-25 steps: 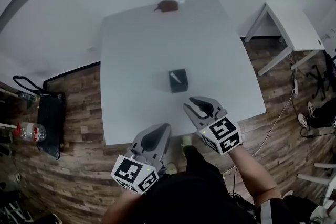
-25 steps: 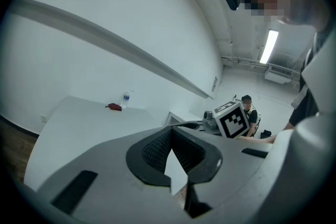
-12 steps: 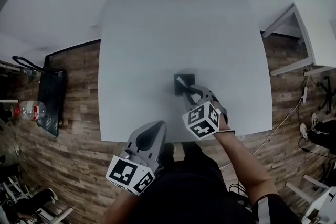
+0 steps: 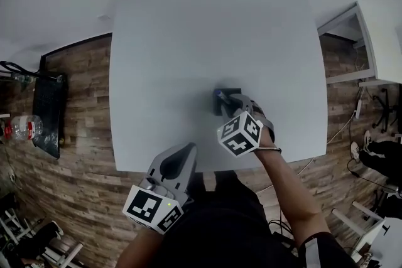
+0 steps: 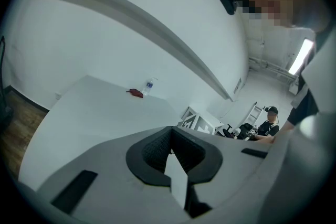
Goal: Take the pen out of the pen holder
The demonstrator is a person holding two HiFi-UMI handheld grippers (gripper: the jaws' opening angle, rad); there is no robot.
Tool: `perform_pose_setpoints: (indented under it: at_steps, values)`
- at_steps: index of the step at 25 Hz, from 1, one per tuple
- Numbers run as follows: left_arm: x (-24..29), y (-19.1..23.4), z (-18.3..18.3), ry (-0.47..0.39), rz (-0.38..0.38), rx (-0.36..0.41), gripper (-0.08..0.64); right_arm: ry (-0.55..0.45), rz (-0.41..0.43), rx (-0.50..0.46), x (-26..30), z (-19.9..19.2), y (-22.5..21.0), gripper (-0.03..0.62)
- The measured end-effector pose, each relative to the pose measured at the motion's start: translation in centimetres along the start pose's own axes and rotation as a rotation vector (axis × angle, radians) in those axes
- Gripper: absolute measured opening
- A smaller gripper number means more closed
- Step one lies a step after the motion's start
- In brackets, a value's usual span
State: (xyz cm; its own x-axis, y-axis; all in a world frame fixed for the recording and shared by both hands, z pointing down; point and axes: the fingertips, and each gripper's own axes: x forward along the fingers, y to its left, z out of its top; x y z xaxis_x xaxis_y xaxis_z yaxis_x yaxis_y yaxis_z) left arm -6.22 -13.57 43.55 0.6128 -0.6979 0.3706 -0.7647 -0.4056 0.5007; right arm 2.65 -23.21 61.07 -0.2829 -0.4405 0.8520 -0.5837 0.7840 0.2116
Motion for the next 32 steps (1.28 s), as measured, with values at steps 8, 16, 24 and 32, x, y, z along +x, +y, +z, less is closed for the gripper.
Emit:
perform_pose_setpoints:
  at_steps: [8,16,24,32]
  values:
    - [0.7,1.9,0.2,0.009,-0.025,-0.038,0.005,0.155,-0.025,-0.031,2.4,-1.3,-0.1,0.094]
    - [1.2,3.8,0.4,0.015,-0.031,-0.069,0.005,0.218,-0.036,-0.092,3.3,-1.6,-0.4,0.092]
    - [1.4,4.9,0.4,0.017,-0.027,-0.093,0.005,0.26,-0.057,-0.123,3.8,-1.5,-0.3,0.086]
    - [1.3,5.4,0.4,0.014,-0.022,-0.092,0.005,0.24,0.015,-0.08,3.2,-1.6,-0.1,0.067]
